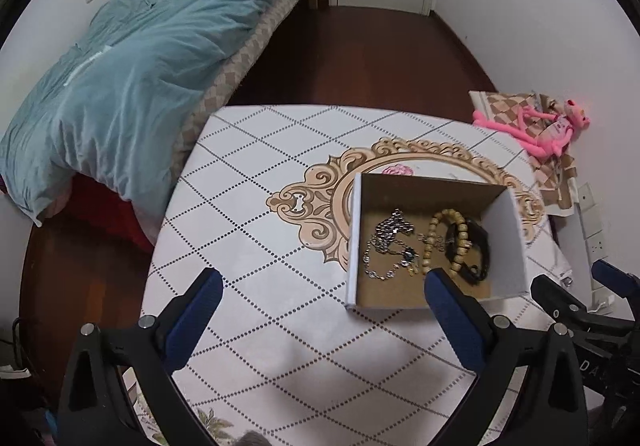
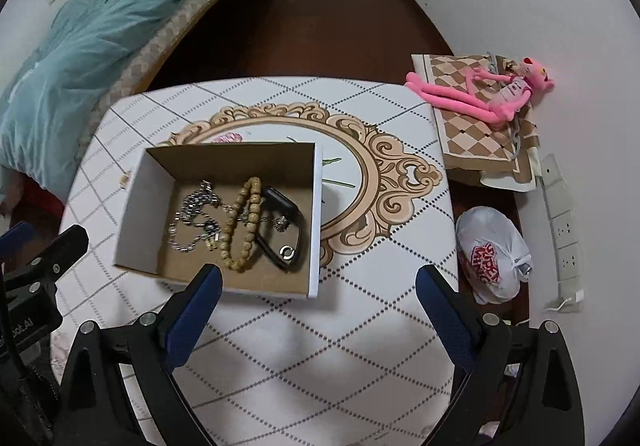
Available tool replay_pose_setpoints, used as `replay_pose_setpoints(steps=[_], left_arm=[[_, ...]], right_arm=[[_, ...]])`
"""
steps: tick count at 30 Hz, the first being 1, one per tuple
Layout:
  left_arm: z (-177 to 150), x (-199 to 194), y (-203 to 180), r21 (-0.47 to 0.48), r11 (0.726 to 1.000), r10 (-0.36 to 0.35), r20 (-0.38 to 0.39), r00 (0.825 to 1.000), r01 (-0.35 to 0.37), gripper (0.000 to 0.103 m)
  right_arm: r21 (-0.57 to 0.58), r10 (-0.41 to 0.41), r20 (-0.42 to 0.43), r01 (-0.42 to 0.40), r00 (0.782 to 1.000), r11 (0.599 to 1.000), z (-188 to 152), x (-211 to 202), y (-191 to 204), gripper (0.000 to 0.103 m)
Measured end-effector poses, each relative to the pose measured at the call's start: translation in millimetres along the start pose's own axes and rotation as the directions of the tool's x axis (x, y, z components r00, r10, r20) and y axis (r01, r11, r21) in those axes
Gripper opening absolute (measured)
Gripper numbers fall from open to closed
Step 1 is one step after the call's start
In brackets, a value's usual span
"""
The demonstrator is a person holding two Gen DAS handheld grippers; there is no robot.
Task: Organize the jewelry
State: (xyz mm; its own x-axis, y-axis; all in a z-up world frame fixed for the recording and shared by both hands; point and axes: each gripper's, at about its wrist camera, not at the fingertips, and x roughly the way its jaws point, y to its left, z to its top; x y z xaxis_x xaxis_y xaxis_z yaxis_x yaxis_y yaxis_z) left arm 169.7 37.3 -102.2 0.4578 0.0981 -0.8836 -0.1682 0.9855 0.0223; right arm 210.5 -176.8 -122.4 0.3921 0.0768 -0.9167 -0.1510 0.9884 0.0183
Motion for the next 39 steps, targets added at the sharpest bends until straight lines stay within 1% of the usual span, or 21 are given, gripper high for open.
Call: replay_pose_setpoints(steps=[2,5,11,18,20,22,24,28,31,34,39], left_arm=[[-3,-17,-1,0.01,1.0,0.004,0.027,1.0,-0.005,0.103],[-10,-49,-2,0.019,1.0,-0.012,0.079,0.997,0.01,0.103],[-23,-109,-1,0.018,0.999,-0.041,0.149,0.988,0.039,0.103],[-37,-170,4,0.014,0.999,-0.045,0.226,0.973,0.043,0.103],[-40,-184,5,0.021,0.998,-0.055,0.248,0.967,0.051,0.103],[-43,-198,6,0.025,0.999,-0.048,0.264,0.963,0.043,0.103],[-46,-208,7,0.022,0.999,-0.048,0.276,0.96,0.044,0.103],[-51,-225,12,0.02,0.999,-0.045,0.292,0.955,0.041,0.103],[-54,-232,13,0.024,0.999,-0.048,0.285,0.957,0.043,0.103],[-57,-233,13,0.023,0.999,-0.049,0.277,0.96,0.045,0.103],[-60,-233,14,0.019,0.999,-0.05,0.278,0.959,0.046,0.103]], right_arm=[[0.008,-0.003,0.031,0.002,1.0,1.0,-5,-21,-1,0.099],[0.027,-0.012,0.083,0.01,0.996,1.0,-14,-54,-3,0.099],[0.054,-0.036,0.188,0.026,0.981,0.998,-37,-124,-5,0.099],[0.062,-0.063,0.297,0.046,0.953,0.997,-59,-201,-6,0.099],[0.058,-0.068,0.323,0.052,0.944,0.997,-64,-220,-4,0.099],[0.056,-0.08,0.35,0.065,0.933,0.996,-70,-239,-2,0.099],[0.051,-0.082,0.373,0.068,0.924,0.996,-75,-256,0,0.101],[0.051,-0.074,0.395,0.058,0.916,0.997,-83,-279,-1,0.103],[0.051,-0.069,0.406,0.053,0.911,0.997,-88,-292,-2,0.103],[0.046,-0.058,0.403,0.043,0.914,0.998,-92,-298,-2,0.103],[0.043,-0.059,0.394,0.045,0.917,0.998,-91,-297,-3,0.103]])
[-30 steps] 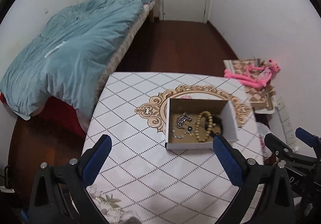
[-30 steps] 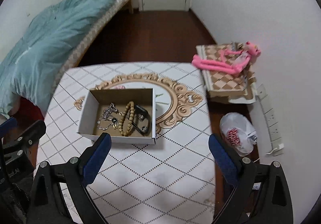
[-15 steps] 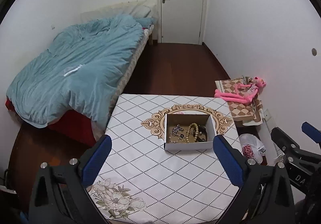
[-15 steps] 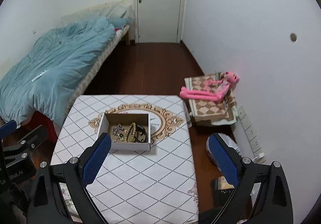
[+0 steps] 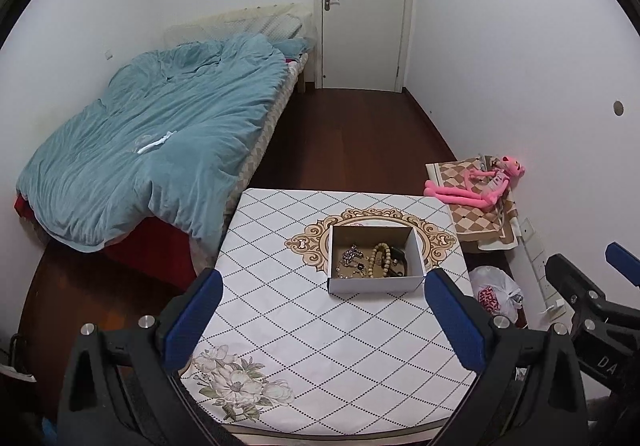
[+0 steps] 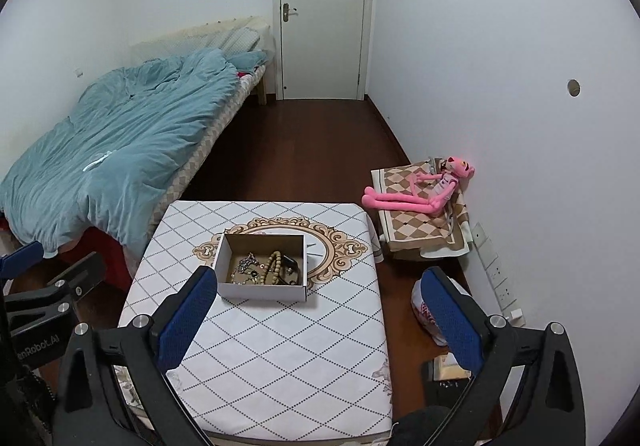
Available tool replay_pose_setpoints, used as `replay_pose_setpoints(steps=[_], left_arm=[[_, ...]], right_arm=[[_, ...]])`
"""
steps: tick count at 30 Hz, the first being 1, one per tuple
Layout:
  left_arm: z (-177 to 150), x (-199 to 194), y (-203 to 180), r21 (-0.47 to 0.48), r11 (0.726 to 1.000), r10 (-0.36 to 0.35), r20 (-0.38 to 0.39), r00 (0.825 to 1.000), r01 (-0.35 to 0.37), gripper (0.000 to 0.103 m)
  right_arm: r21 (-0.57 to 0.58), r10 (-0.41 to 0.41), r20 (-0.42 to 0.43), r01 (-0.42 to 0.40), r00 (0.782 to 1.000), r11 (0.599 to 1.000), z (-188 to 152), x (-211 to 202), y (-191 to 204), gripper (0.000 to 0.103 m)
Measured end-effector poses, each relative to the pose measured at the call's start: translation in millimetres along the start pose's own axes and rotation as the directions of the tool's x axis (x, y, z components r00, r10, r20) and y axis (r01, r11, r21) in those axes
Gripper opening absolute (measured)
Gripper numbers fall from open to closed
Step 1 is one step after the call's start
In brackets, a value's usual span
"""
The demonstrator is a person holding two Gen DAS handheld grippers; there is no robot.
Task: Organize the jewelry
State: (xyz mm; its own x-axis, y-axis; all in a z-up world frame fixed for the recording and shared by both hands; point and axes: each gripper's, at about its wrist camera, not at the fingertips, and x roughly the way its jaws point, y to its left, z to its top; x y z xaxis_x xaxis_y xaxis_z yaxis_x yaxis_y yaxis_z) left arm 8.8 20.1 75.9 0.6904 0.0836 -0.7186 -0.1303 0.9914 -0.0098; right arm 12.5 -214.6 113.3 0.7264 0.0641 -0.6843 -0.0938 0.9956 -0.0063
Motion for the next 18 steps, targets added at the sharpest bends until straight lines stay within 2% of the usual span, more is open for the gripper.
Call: replay_pose_setpoints(steps=[8,12,18], left_arm=[[11,20,-11,0.006,1.0,-0.005,-0.063,0.998,0.006,0.103],[20,35,-16,0.012,1.0,-0.011,-0.104,0.995,0.012,0.103],[30,58,-17,0.018,1.0,0.024,-0.122,0.992,-0.022,0.103]], right_arm=[[-0.009,-0.032,-0.016,0.031,0.999,0.999,14,23,-3,0.103],[-0.009,-0.029,-0.056,0.028,0.998,1.0,19,45,-2,0.103],[-0.01,-0.017,-0.11,0.016,0.994,1.0,25,76,0,0.103]])
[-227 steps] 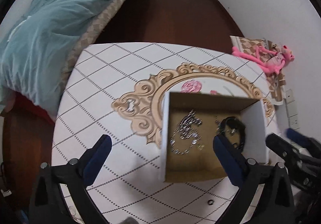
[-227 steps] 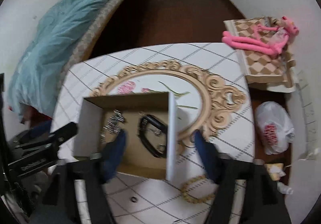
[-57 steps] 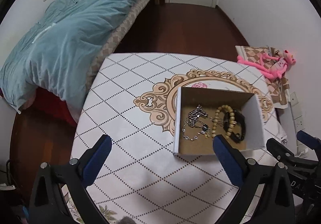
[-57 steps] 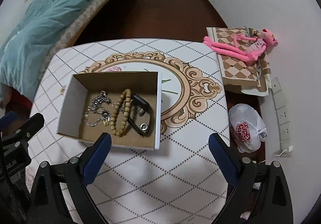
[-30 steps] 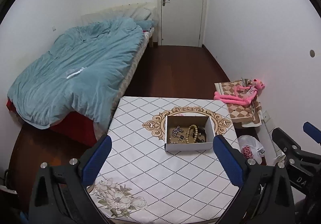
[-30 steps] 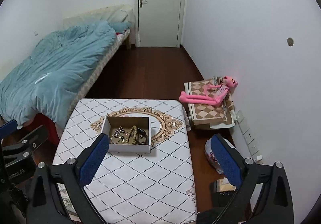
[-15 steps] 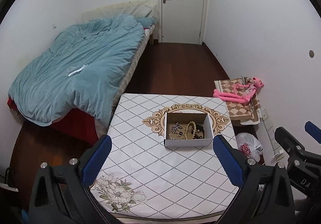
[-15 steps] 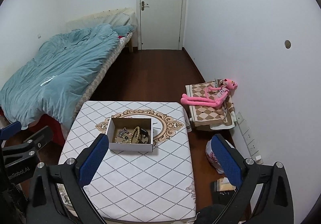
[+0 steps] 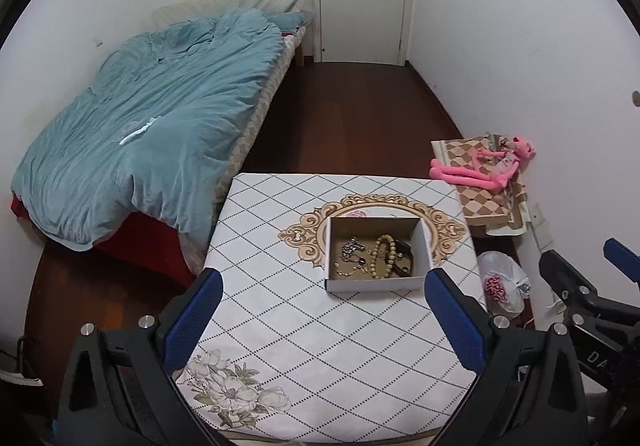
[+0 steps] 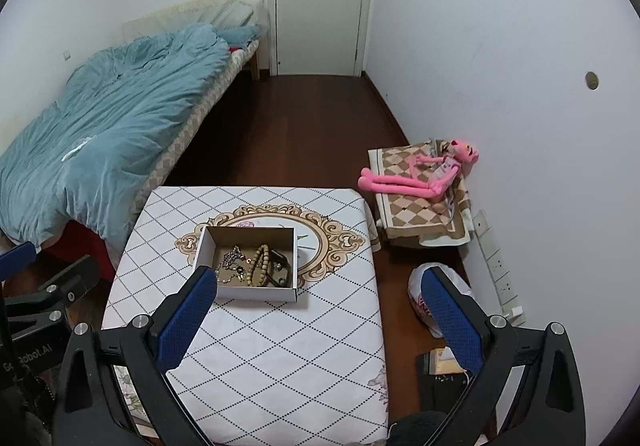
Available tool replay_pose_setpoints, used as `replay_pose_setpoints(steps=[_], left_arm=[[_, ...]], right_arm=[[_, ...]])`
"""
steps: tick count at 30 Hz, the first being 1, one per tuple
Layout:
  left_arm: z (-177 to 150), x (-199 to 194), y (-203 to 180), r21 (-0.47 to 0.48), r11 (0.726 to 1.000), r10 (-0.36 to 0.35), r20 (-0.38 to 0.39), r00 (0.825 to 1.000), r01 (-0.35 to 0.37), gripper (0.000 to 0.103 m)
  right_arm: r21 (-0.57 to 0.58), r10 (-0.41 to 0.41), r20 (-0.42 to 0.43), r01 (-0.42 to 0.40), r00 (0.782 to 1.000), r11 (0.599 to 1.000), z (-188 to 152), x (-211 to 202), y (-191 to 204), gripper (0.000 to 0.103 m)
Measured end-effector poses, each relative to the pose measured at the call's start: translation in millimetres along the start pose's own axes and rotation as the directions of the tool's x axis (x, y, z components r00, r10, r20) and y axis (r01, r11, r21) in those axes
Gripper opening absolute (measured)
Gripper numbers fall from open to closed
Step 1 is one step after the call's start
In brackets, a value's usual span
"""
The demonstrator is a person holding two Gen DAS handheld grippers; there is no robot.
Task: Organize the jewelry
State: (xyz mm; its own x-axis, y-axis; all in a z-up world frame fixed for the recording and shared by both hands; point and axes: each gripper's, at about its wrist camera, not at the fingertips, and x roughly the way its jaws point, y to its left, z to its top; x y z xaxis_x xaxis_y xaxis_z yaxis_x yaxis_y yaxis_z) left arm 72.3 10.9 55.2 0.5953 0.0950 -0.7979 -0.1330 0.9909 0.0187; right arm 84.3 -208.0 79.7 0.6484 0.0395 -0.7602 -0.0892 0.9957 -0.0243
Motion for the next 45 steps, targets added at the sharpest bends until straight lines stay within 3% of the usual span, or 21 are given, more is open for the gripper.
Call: replay_pose_setpoints(steps=[5,15,45], left_arm=[[3,21,-1,-0.004,1.0,-0.016,-0.053,0.998,0.016,0.103],[4,42,-2,0.002,1.0,0.012,-0.083,0.996,-0.012,0.103],[-3,55,5,-0.01,1.0,0.014,-0.099,0.995,-0.015,0.103]], right_arm=[[-0.022,-0.004,-0.035,0.003,0.999,1.0,7,22,6,0.103],[-0.029,-0.003,-0.092,0.0,0.996,1.0,8,52,10,0.103],[-0.04,-0.002,-0.119,-0.003,0.993,0.999,2,60,15,0.103]])
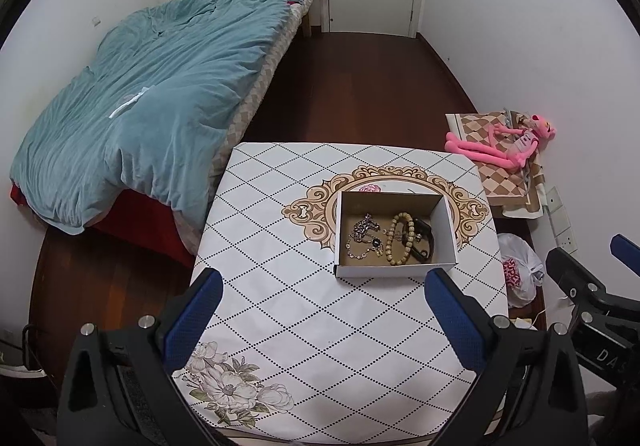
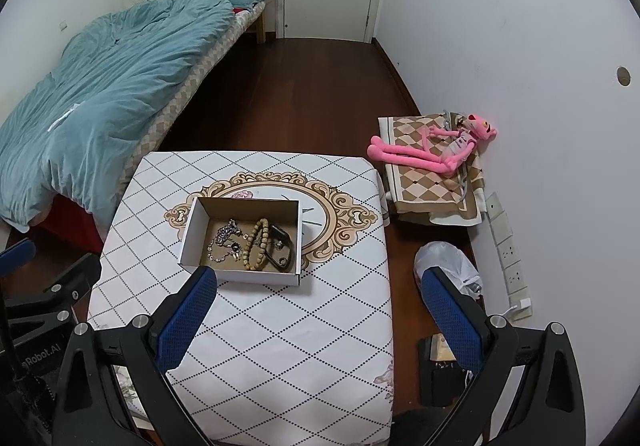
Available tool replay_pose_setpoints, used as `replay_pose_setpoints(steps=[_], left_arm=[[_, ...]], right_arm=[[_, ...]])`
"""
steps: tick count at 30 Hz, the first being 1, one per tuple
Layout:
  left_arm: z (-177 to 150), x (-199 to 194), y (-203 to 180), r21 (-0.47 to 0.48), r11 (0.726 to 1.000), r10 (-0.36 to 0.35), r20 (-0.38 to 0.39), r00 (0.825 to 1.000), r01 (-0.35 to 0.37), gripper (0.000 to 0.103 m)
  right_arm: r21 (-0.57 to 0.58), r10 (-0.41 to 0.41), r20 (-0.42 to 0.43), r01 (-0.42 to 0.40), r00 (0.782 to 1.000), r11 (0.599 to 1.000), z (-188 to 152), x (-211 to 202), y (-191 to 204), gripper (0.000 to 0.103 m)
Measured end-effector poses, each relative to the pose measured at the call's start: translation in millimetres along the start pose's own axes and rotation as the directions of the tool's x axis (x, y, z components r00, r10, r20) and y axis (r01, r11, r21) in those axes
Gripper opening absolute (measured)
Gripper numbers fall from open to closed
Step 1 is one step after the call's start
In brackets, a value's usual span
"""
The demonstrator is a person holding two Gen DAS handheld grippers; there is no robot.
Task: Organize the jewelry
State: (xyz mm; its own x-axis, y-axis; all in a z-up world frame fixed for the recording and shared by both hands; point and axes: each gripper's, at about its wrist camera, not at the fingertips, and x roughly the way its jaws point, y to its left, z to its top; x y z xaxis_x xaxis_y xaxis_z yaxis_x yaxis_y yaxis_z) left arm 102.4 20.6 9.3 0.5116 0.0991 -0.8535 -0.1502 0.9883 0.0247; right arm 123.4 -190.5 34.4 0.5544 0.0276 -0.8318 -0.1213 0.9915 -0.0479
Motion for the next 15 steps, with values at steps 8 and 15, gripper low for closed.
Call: replay_pose_setpoints(steps=[8,15], left_arm=[[-0.4,-3.0,0.2,0.002,1.0,-0.001,0.009,1.0,0.001,0.103],[-0.6,-4.6,1.1,0.004,1.0,0.001,0.014,1.0,-0.001,0.103]], right_arm=[[0.009,0.003,-0.002,-0.003,1.0,1.0,-0.7,-0.7,-0.5,0.103],[0.013,0.007,0.001,-0.007,1.0,1.0,-0.4,-2.0,-2.5,0.103]])
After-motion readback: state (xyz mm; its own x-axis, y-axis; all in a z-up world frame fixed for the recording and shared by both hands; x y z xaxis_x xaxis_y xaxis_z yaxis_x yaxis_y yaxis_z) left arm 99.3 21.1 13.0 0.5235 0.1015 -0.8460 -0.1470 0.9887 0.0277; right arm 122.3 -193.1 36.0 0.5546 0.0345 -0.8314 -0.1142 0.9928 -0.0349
